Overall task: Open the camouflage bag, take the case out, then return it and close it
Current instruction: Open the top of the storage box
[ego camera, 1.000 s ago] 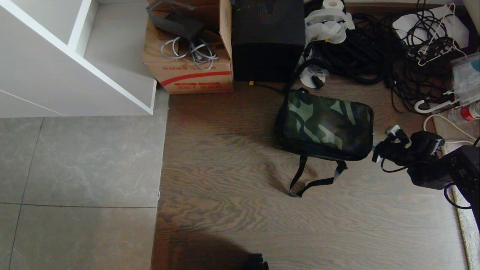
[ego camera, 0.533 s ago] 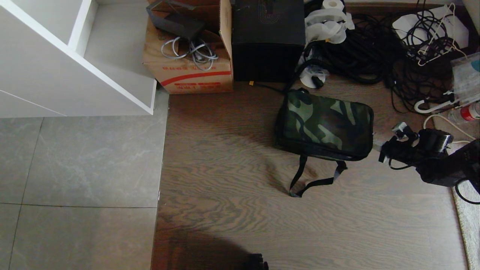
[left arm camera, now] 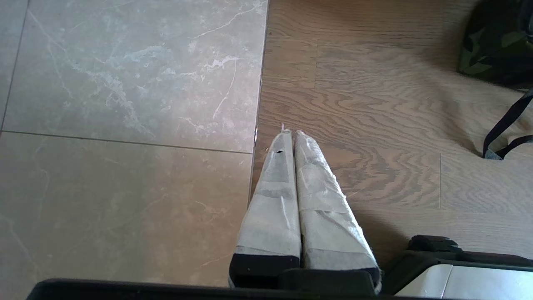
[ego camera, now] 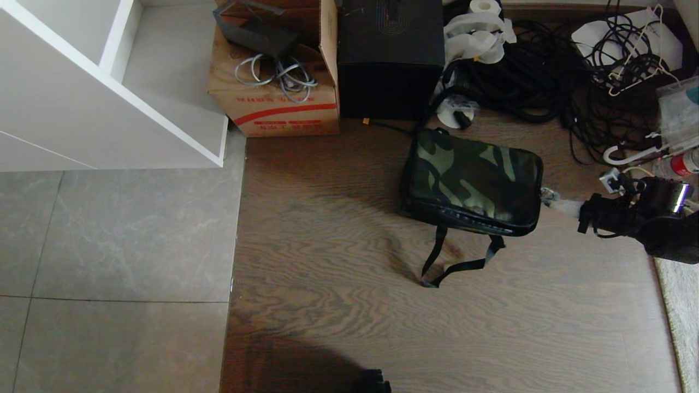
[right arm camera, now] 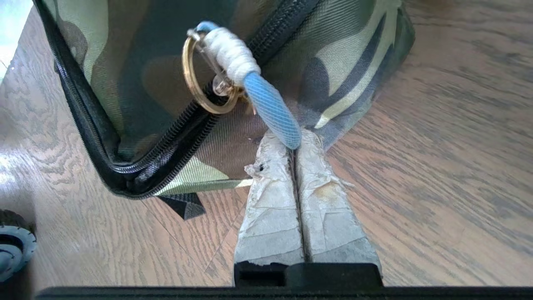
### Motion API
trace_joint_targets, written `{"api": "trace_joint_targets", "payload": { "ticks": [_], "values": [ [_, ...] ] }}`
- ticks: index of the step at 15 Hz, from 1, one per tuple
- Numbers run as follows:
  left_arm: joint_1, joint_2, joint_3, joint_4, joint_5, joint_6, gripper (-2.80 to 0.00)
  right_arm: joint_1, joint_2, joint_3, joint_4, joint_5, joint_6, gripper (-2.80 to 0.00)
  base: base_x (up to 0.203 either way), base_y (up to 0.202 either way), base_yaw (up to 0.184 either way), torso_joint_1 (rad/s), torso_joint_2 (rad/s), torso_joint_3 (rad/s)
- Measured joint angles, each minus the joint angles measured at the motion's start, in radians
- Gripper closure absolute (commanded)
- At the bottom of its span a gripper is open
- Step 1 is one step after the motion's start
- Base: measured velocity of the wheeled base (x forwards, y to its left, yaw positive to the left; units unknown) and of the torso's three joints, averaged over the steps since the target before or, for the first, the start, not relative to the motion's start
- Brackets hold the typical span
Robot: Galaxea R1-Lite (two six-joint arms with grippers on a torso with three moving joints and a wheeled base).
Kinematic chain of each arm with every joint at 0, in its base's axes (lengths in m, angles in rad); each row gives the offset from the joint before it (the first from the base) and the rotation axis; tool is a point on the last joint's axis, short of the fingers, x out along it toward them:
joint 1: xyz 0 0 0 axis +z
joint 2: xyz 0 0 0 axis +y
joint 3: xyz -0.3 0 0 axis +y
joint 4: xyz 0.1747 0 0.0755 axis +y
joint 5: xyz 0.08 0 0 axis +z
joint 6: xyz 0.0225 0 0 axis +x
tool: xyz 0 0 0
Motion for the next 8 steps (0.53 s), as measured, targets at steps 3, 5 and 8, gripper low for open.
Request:
{"api": "trace_joint_targets", "payload": {
  "ticks": [3, 5, 8],
  "values": [
    [0.000, 0.000, 0.000, 0.000, 0.000, 0.000, 0.00, -0.019, -0.011, -0.008, 0.018, 0.000, 0.012, 0.00, 0.000, 0.000, 0.000, 0.000, 0.00, 0.000],
    [0.000, 0.000, 0.000, 0.000, 0.000, 0.000, 0.00, -0.029, -0.018, -0.018, 0.030, 0.002, 0.046, 0.00, 0.000, 0.000, 0.000, 0.000, 0.00, 0.000],
    [0.000, 0.000, 0.000, 0.001, 0.000, 0.000, 0.00, -0.034, -0.027, -0.032, 0.027, 0.003, 0.052, 0.00, 0.000, 0.000, 0.000, 0.000, 0.00, 0.000]
  ]
}}
